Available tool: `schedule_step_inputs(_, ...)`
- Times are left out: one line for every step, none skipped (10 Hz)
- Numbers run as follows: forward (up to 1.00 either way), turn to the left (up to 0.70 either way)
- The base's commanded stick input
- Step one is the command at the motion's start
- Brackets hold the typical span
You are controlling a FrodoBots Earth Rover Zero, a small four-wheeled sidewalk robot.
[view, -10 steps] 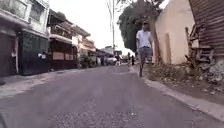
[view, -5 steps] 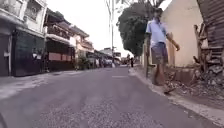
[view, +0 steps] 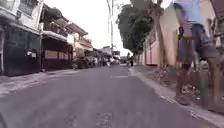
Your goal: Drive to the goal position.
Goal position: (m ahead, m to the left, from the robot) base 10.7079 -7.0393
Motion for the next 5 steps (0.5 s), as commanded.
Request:
schedule_step_inputs(0.85,0.0)
schedule_step_inputs(0.85,0.0)
schedule_step_inputs(0.85,0.0)
schedule_step_inputs(0.85,0.0)
schedule_step_inputs(0.85,0.0)
